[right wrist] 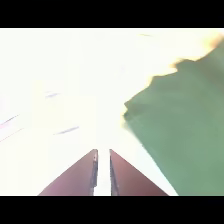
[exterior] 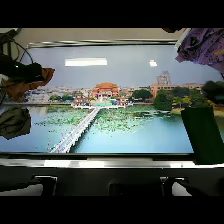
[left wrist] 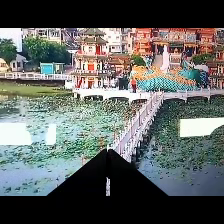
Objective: Fold the clothes and pants, and hang the long-sleeved shirts on hangers.
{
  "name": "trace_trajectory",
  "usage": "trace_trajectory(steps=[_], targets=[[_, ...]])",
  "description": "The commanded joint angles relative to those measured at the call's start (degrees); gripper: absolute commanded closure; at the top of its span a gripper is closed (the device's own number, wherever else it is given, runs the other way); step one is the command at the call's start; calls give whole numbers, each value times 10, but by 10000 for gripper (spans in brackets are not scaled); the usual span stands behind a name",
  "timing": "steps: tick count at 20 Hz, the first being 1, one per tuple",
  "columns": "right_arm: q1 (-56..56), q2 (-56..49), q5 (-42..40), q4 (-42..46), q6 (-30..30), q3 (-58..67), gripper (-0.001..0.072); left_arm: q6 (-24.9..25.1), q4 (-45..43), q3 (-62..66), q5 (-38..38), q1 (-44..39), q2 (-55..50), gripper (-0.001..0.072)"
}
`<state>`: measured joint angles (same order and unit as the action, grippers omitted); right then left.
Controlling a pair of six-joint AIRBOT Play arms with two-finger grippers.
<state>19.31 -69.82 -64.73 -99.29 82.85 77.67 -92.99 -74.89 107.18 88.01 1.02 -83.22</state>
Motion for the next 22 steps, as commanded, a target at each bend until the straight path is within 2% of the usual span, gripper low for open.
trace_trajectory(steps=[1, 4, 7, 11, 22], targets=[[-166, 1, 8, -8, 36, 17, 682, 46, -2, -20, 0, 12, 39, 692], [-271, 1, 2, 26, 29, 17, 683, 52, -13, -103, -25, 15, 84, 692], [-323, 1, 3, 35, 29, 17, 683, 52, -15, -153, -35, 19, 111, 690], [-327, 1, -11, 44, 30, 17, 683, 41, -17, -155, 1, 20, 111, 689], [-327, 1, -12, 44, 29, 17, 683, 41, -17, -155, 0, 20, 110, 689]])
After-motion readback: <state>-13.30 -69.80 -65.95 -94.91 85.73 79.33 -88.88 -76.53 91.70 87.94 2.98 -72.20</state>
